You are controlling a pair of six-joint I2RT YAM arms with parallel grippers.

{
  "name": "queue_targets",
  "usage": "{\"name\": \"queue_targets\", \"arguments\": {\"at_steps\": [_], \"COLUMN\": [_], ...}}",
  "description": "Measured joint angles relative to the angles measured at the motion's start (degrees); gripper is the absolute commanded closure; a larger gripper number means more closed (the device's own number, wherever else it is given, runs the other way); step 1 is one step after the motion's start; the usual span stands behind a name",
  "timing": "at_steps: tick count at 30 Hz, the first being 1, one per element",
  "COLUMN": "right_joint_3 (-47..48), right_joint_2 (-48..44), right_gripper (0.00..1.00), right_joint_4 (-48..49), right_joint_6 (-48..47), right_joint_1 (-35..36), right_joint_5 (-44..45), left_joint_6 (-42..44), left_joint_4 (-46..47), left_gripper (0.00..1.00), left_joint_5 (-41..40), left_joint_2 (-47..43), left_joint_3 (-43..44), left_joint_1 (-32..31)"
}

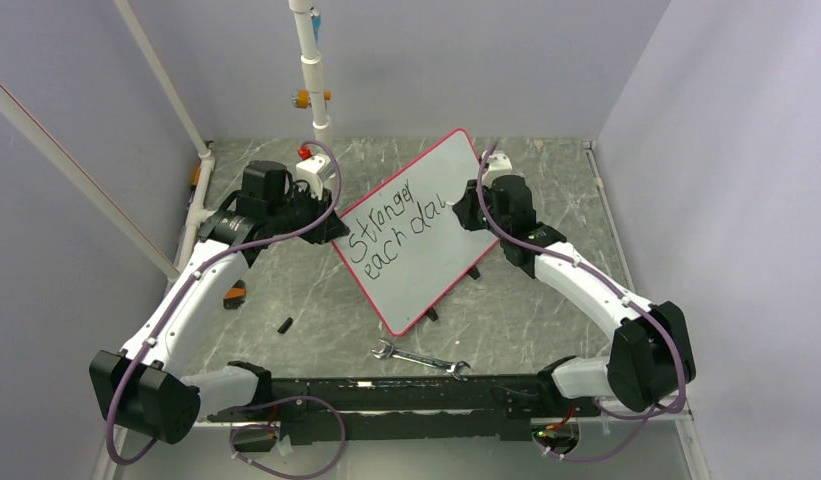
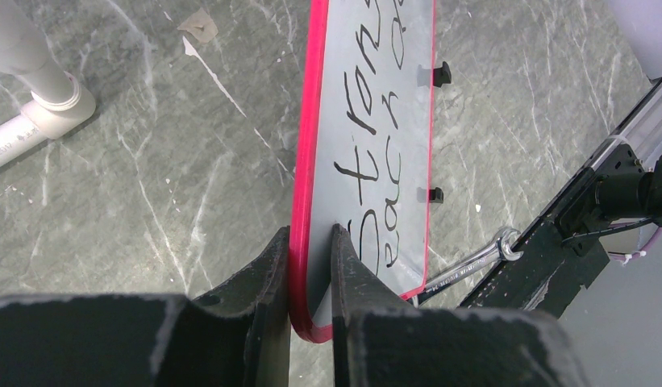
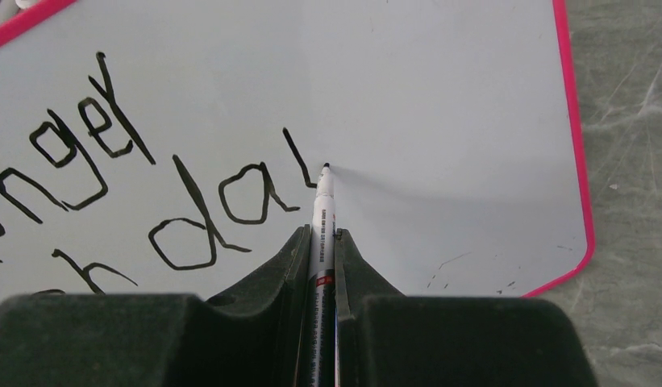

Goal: Write a sentence on the whiteboard

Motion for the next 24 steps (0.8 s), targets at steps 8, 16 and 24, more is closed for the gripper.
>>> {"name": "queue_targets", "arguments": {"at_steps": [8, 16, 24], "right_joint_3": [2.9, 4.9, 5.4], "right_joint_2": [1.7, 3.1, 3.4], "right_gripper": [1.0, 1.0, 1.0], "right_joint_4": [0.1, 0.1, 0.1], "right_joint_6": [0.0, 0.0, 0.0], "right_joint_1": [0.0, 0.0, 0.0], "right_joint_5": [0.8, 0.8, 0.7], "left_joint_6": [0.0, 0.0, 0.0], "left_joint_4": [0.0, 0.0, 0.0], "left_gripper": [1.0, 1.0, 1.0], "left_joint_5": [0.0, 0.0, 0.0], "left_joint_2": [0.0, 0.0, 0.0], "left_joint_3": [0.0, 0.0, 0.0], "left_joint_1": [0.0, 0.0, 0.0]}}
